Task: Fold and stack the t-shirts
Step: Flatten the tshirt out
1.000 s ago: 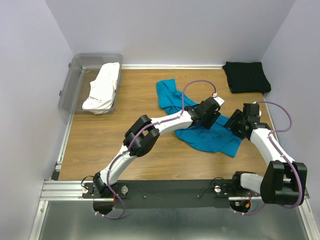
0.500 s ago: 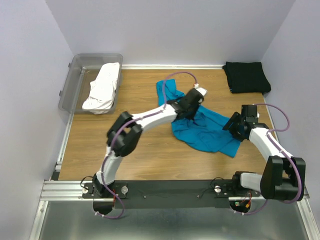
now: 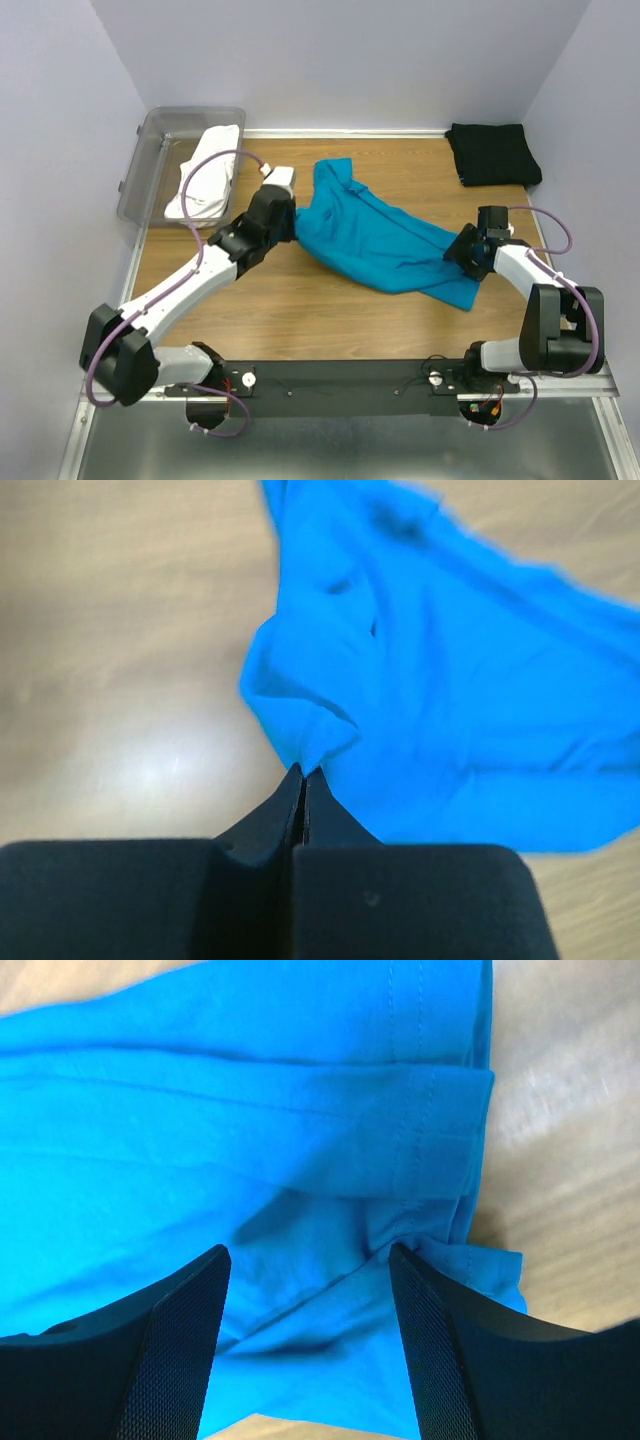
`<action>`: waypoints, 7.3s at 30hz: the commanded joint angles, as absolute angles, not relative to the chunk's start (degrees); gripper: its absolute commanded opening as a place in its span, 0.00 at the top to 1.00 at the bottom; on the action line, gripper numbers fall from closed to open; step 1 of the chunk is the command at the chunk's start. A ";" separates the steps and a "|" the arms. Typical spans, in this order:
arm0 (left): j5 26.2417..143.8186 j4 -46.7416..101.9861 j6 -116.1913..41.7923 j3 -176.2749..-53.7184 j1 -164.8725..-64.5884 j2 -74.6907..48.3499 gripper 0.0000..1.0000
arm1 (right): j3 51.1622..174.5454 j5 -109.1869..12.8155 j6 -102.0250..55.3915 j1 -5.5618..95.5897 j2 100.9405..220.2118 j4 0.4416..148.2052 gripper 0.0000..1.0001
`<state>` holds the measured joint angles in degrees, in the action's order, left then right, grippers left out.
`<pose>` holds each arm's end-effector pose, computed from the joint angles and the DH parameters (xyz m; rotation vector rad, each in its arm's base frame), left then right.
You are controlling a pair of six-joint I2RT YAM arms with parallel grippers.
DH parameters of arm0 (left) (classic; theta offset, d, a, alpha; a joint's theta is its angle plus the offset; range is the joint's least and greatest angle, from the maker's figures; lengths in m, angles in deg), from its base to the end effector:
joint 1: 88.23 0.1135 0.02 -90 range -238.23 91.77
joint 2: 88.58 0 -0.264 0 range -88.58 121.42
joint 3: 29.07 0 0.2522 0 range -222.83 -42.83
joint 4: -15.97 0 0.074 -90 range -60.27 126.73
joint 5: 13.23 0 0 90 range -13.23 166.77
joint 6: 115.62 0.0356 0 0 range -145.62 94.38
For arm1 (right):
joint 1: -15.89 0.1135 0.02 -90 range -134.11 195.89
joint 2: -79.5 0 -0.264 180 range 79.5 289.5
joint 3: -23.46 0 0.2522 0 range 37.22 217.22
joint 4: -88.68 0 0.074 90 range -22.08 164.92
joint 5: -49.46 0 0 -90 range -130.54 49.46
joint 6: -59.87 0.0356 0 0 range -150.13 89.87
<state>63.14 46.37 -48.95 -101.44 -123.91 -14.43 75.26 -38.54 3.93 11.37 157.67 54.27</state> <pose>0.2420 -0.1634 0.3018 0.0894 2.1338 -0.3580 0.2445 -0.0206 0.1642 0.8824 2.4847 0.1307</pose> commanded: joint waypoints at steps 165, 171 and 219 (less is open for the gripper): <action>78.44 54.60 -69.21 -76.14 -108.45 -46.39 1.00 | 103.67 -22.88 -2.44 18.35 181.37 53.74 0.91; 78.35 54.25 -69.21 -76.75 -108.36 -45.25 1.00 | 102.17 -23.05 -3.32 18.35 177.14 52.25 0.90; 75.01 56.71 -70.00 -78.60 -108.45 -47.53 1.00 | 94.70 -28.77 -3.50 18.44 172.13 47.85 0.76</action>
